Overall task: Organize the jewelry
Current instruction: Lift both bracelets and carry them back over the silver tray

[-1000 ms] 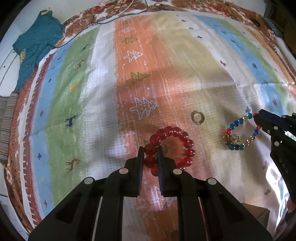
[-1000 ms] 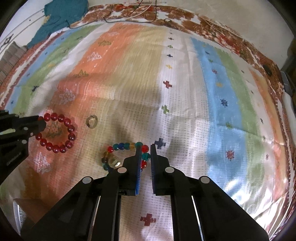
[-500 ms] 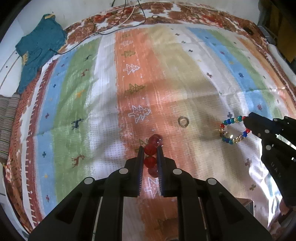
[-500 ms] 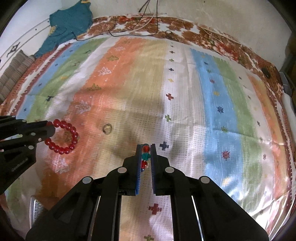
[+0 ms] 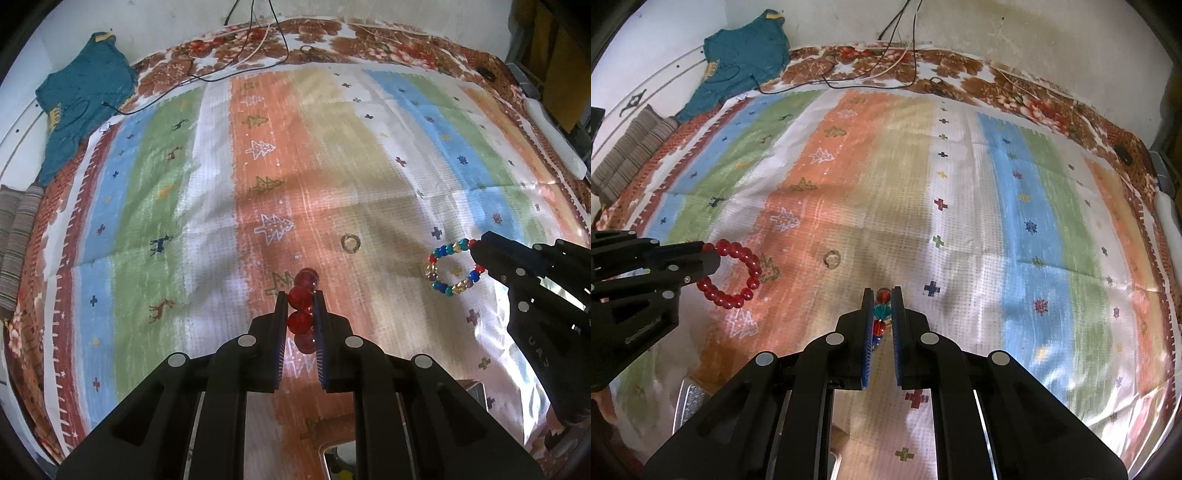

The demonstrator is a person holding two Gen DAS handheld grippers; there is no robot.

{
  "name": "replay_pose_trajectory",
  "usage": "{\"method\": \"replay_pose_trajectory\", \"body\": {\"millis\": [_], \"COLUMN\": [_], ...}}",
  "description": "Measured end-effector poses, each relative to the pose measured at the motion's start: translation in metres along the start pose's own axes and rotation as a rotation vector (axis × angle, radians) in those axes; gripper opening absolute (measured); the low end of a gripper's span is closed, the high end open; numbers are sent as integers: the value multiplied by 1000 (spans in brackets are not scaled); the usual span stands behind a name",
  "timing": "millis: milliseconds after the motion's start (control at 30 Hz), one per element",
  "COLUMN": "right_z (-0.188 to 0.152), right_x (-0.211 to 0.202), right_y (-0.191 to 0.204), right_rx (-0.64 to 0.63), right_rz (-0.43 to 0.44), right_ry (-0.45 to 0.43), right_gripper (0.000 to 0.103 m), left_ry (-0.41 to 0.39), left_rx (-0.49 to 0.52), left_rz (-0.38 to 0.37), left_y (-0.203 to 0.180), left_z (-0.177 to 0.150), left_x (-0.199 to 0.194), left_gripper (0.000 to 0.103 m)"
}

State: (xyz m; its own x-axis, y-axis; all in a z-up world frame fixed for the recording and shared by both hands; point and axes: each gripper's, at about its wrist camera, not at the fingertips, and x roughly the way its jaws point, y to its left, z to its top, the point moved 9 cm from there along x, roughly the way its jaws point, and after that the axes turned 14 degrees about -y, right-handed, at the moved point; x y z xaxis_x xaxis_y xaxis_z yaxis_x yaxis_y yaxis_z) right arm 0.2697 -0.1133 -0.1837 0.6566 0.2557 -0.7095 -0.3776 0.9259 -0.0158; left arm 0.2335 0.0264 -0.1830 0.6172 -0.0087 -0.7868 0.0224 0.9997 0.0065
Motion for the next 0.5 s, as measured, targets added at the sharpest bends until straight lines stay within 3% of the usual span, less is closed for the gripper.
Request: {"method": "replay_pose_trajectory", "body": {"millis": [500], "right_z": [0], "right_x": [-26], "right_y": [6], "right_rx": [11], "right_rz": [26], "right_ry": [-31], "right_gripper": [10], "left_ry": [-44], "left_rx": [2], "left_rz": [-33], "left_y": [-5], "left_z": [1], "left_x": [-26], "left_gripper": [13]}}
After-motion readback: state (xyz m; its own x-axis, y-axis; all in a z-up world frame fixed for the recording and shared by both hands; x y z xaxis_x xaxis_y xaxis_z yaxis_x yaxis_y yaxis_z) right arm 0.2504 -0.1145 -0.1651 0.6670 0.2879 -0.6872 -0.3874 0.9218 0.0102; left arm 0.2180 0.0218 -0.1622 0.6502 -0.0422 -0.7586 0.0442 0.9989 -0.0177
